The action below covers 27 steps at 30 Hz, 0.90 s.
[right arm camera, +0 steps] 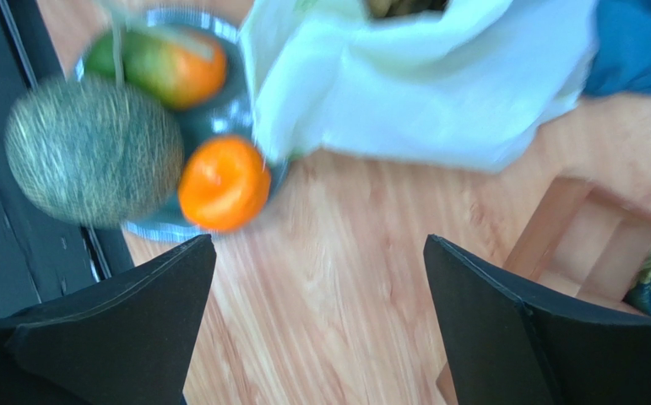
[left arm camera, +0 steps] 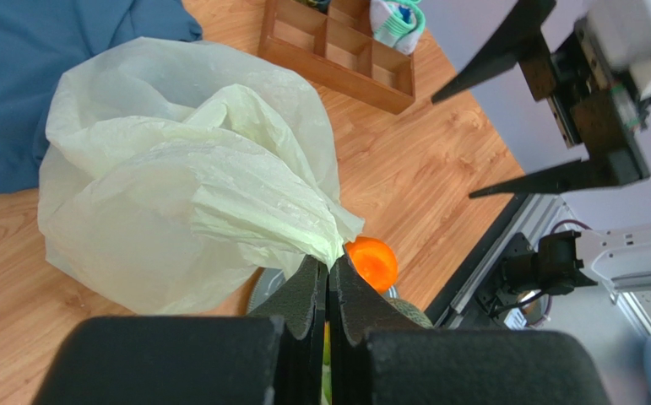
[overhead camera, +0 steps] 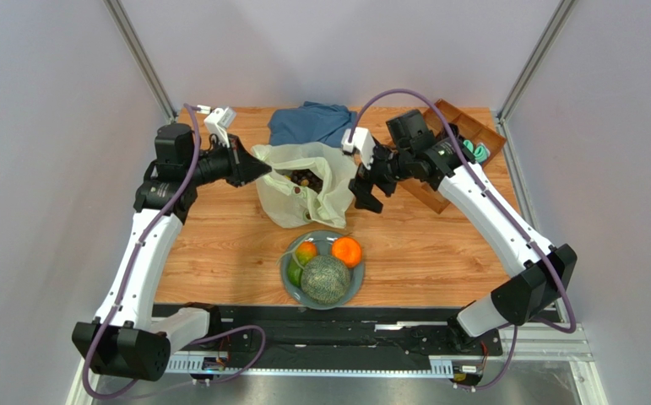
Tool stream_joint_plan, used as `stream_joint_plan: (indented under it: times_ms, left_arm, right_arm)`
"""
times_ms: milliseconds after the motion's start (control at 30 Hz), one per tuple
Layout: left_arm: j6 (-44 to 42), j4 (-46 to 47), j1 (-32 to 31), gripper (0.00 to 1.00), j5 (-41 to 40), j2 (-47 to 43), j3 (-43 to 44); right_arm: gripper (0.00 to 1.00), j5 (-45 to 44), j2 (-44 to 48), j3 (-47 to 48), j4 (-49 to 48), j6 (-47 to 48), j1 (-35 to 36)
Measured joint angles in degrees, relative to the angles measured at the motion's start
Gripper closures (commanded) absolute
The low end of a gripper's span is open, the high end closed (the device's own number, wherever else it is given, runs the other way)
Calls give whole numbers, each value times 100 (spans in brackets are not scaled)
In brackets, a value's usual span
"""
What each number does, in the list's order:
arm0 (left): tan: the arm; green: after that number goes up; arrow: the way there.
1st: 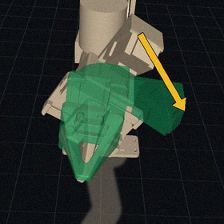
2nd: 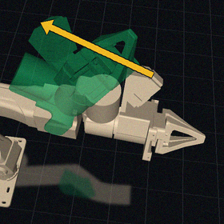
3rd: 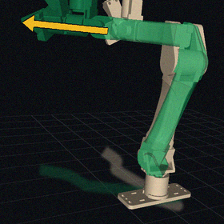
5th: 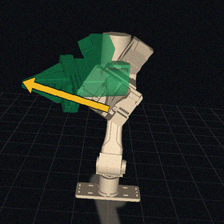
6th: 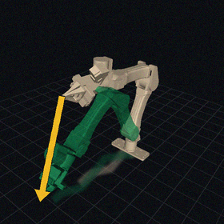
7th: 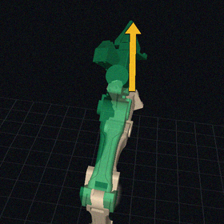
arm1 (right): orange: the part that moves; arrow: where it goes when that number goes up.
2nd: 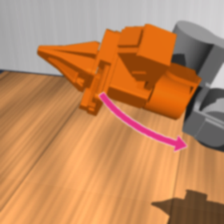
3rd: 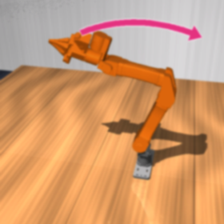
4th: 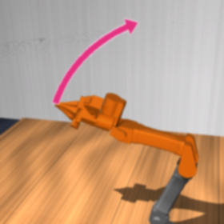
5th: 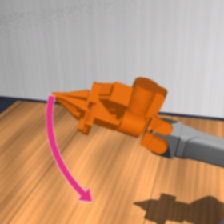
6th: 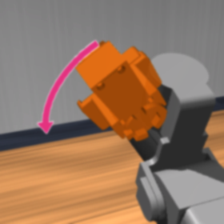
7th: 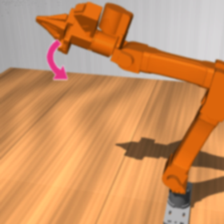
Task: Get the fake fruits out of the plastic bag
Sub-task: Place the fake fruit on the plate, then adjust the plastic bag at the center of the board.
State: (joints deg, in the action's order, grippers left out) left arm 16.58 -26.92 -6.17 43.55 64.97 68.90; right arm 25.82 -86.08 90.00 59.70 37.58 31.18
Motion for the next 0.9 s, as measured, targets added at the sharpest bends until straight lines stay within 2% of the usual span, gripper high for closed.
stream_joint_plan:
  times_ms: [33,133,233,300,400,467,600,800,900]
  left_arm:
    - [9,0,0,100,24,-111,-68]
    - [42,-17,0,100,107,-393,-225]
    - [68,-42,0,100,168,-592,-326]
    - [68,-48,0,100,201,-673,-367]
    - [66,-46,13,100,201,-782,-466]
    - [61,-72,70,100,203,-822,-516]
    - [17,-210,352,100,188,-831,-527]
    - [-81,-354,483,100,210,-828,-546]
    - [-144,-455,483,100,295,-828,-546]
  right_arm:
    - [0,22,2,109,-212,-321,28]
    - [10,-70,-201,321,-719,-1047,247]
    - [11,-378,-782,658,-1025,-1421,667]
    - [8,-651,-1062,542,-1283,-1508,999]
    - [7,-1392,-1342,284,-1445,-1622,1405]
    - [9,-2057,-1552,264,-1587,-1714,1602]
    - [13,-2900,-1759,284,-1692,-1834,1554]
    - [13,-3333,-1563,293,-1827,-1869,1353]
    - [11,-3270,-1419,293,-1869,-1871,1335]
